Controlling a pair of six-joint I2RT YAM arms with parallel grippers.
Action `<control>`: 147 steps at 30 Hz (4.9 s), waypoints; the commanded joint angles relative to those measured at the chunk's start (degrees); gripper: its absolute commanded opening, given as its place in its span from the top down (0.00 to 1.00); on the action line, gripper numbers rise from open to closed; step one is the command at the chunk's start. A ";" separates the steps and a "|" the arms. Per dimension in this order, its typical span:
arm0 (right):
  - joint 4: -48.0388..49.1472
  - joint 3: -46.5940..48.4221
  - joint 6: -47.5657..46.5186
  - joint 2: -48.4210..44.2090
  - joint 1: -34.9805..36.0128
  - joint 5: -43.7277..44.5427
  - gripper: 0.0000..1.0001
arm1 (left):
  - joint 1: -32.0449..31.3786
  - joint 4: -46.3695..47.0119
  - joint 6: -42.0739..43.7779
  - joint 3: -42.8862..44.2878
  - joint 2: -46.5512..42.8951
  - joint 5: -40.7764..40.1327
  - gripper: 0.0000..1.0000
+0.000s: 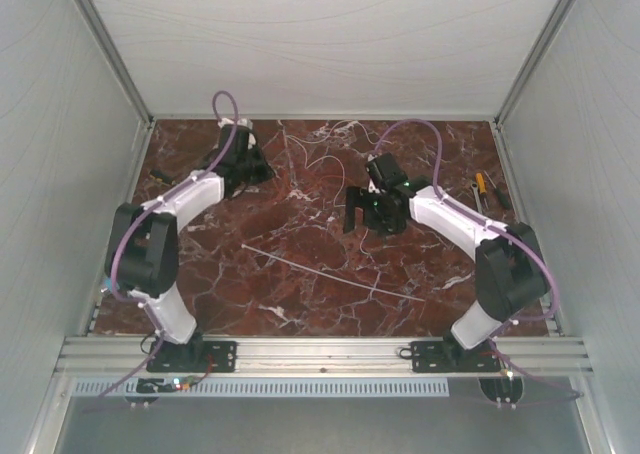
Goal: Zip-tie the wires
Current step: Move the cable to the center of the board, then pick up the cable at the center of the board.
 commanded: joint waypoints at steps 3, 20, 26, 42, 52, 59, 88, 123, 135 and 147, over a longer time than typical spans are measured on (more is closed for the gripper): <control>-0.67 -1.82 -0.72 -6.28 -0.50 1.89 0.02 | 5.64 1.29 -0.32 12.92 9.03 -3.04 1.00; -1.06 -5.53 -3.27 -11.07 -4.83 -0.17 0.02 | 11.32 -5.82 1.93 16.71 7.91 0.73 0.00; -0.08 -5.77 -3.98 -11.38 -4.85 -1.82 0.02 | 11.09 -5.58 2.98 8.41 -3.69 -11.85 0.00; -6.34 -4.04 -5.06 -18.54 -6.22 7.44 0.02 | 4.41 -9.03 18.42 0.56 -25.85 5.77 0.02; -9.61 -9.66 1.27 -30.53 -12.41 10.09 0.02 | -15.91 12.86 17.24 -12.11 -21.39 13.80 0.08; -13.46 -11.99 1.57 -36.64 -13.84 9.93 0.02 | -20.68 6.48 21.38 -5.17 -8.07 20.09 0.18; -19.83 -12.87 -1.28 -45.02 -14.11 12.80 0.02 | -27.72 5.98 15.77 2.25 4.29 8.64 1.00; 32.02 -24.72 -22.80 -53.62 -5.43 -19.87 0.02 | -10.60 -6.02 -18.66 13.85 -31.41 37.11 1.00; 50.61 -24.78 -29.21 -40.97 3.32 -13.00 0.02 | -10.51 18.21 -36.34 19.78 -30.47 36.21 1.00; 62.60 -18.51 -25.37 -29.13 5.45 -13.29 0.02 | -8.26 31.54 -44.98 43.23 -14.04 37.21 1.00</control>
